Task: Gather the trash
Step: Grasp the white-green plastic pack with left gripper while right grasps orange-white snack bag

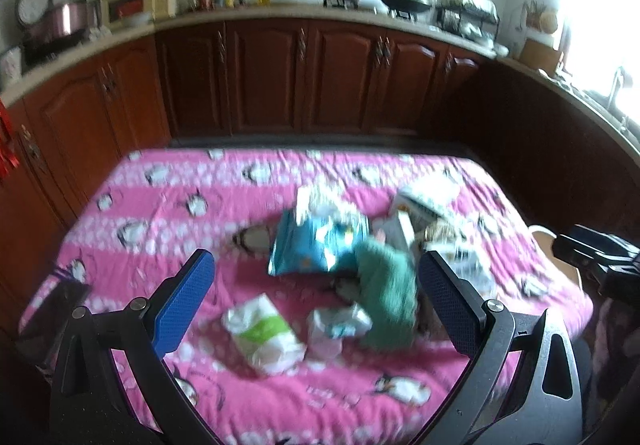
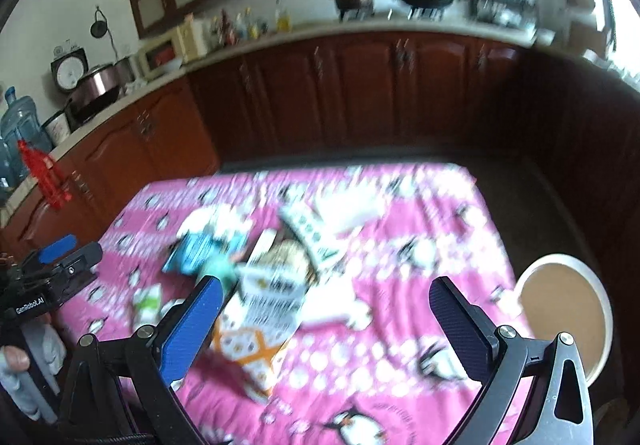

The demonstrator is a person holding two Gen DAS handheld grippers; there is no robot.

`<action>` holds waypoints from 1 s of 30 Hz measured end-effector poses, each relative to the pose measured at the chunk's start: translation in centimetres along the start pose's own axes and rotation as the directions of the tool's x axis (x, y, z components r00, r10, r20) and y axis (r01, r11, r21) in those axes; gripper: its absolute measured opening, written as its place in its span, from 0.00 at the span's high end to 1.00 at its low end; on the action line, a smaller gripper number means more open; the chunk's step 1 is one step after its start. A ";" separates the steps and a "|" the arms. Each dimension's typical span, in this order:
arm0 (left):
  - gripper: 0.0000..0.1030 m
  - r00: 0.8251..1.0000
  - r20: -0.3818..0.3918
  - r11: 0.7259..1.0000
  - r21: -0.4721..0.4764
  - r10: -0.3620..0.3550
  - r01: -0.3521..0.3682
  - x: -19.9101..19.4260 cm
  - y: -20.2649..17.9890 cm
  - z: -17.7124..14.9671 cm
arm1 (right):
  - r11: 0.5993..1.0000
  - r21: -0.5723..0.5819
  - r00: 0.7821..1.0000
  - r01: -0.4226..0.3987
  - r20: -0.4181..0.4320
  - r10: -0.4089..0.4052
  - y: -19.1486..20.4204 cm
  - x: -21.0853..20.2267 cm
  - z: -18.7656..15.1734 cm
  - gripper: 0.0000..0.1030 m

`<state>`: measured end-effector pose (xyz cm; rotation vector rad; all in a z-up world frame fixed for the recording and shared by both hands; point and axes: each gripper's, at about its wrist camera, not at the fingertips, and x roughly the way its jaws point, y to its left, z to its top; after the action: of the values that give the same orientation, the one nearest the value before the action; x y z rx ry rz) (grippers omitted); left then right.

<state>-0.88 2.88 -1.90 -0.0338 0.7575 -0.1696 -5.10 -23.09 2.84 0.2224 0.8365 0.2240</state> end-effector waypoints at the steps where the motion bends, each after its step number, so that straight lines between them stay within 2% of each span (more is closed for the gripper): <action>1: 0.01 0.999 -0.029 1.000 0.001 -0.017 0.017 0.4 0.4 -0.4 | 1.000 0.007 1.000 -0.019 -0.024 0.019 0.0 0.6 -0.5 0.01; 7: 0.01 0.989 -0.146 0.999 0.032 -0.009 0.014 3.0 1.9 -2.5 | 0.994 0.044 0.972 -0.103 -0.206 0.110 0.6 4.8 -2.4 0.01; 12: 0.02 0.968 -0.249 0.999 -0.049 -0.020 0.008 6.3 4.1 -3.4 | 0.989 0.057 0.964 -0.133 -0.223 0.143 1.2 6.3 -2.9 0.01; 18: 0.14 0.945 -0.328 0.993 -0.113 -0.012 -0.026 9.6 5.6 -4.0 | 0.981 0.104 0.950 -0.166 -0.249 0.187 1.3 8.0 -3.0 0.01; 23: 0.30 0.922 -0.386 0.993 -0.103 0.012 -0.056 11.7 5.5 -4.6 | 0.955 0.192 0.919 -0.225 -0.284 0.273 0.9 9.6 -3.4 0.20; 24: 0.31 0.920 -0.392 0.993 -0.099 0.019 -0.062 11.9 5.6 -4.7 | 0.951 0.202 0.913 -0.232 -0.292 0.285 0.9 9.9 -3.5 0.27; 26: 0.40 0.914 -0.406 0.993 -0.092 0.025 -0.068 12.3 5.6 -4.8 | 0.941 0.225 0.901 -0.252 -0.300 0.313 0.8 10.4 -3.8 0.49; 27: 0.42 0.912 -0.409 0.994 -0.089 0.027 -0.069 12.5 5.6 -4.9 | 0.932 0.243 0.893 -0.269 -0.301 0.336 0.8 10.6 -3.9 0.64; 30: 0.50 0.910 -0.412 0.995 -0.069 0.041 -0.076 12.7 5.4 -5.2 | 0.930 0.237 0.892 -0.280 -0.294 0.344 0.9 10.2 -3.9 0.73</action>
<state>5.40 6.28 -14.78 -0.0562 1.1858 -0.0868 -1.49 -18.90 -6.65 0.5118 1.1580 0.4973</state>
